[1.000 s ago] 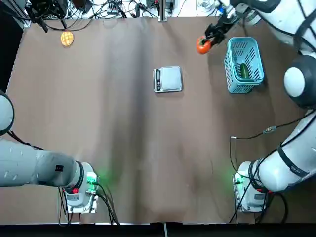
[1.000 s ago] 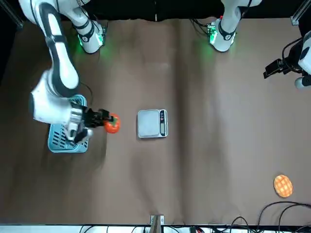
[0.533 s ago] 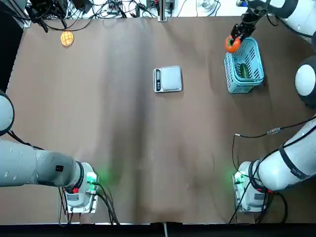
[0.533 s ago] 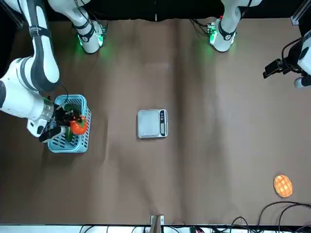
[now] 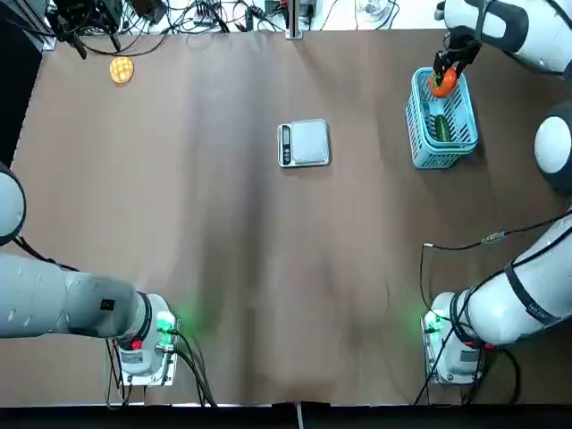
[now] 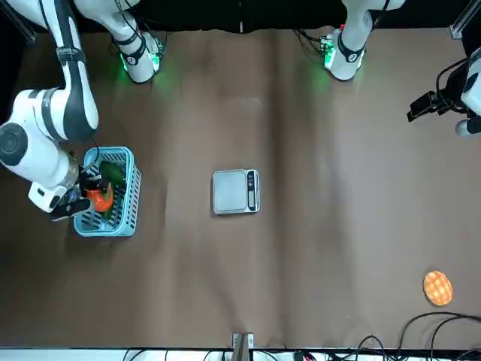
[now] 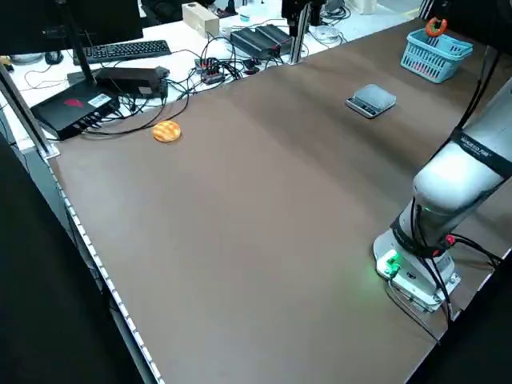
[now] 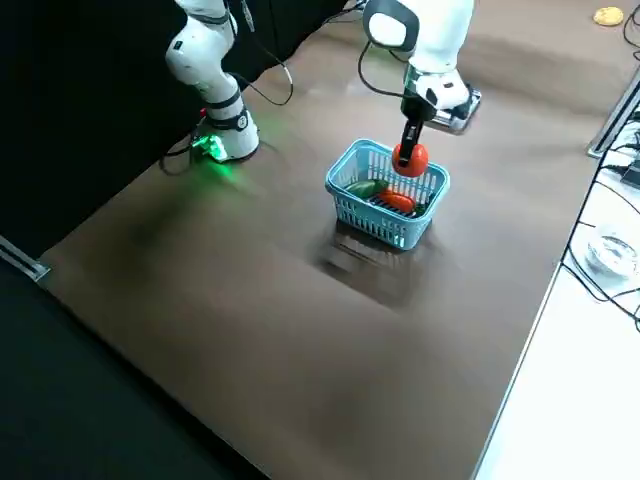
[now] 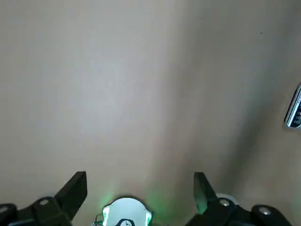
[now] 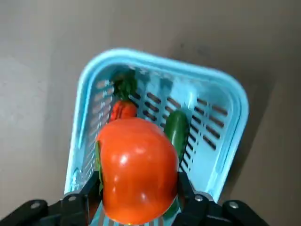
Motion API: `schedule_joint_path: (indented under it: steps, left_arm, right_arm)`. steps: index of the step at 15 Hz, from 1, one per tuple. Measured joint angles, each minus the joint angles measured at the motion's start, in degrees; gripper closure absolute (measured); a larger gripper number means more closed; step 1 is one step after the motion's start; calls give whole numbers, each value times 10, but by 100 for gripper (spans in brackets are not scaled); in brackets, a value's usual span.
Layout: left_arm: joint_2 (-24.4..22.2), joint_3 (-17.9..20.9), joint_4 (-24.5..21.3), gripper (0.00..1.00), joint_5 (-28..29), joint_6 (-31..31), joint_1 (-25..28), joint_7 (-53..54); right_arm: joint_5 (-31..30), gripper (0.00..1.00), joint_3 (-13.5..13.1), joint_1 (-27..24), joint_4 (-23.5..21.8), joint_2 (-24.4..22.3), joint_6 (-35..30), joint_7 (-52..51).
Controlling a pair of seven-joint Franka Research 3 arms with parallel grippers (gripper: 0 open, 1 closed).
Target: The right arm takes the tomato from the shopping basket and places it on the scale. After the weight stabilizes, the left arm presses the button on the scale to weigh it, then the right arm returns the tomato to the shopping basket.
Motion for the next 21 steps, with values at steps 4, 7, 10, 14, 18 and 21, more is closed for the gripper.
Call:
schedule_joint_path:
  steps: [4, 7, 10, 14, 18, 21]
  left_arm:
    - [0, 0, 0, 0, 0, 0, 0, -7]
    - [0, -1, 0, 0, 0, 0, -1, -8]
    - [0, -1, 0, 0, 0, 0, -3, -9]
    - [0, -1, 0, 0, 0, 4, -3, -9]
    - [0, 0, 0, 0, 3, 36, -3, -10]
    - [0, -1, 0, 0, 10, 43, -3, -10]
  right_arm:
    - [-13, 32, 0, 5, -18, 5, 2, 45]
    - [-14, 32, -3, 2, -20, 18, 2, 51]
    - [-14, 32, -4, -6, -20, 45, 15, 53]
    - [-14, 32, -3, -11, -20, 73, 22, 53]
    - [-13, 32, -2, -8, -20, 80, 22, 55]
    - [-13, 32, -2, -10, -20, 85, 22, 56]
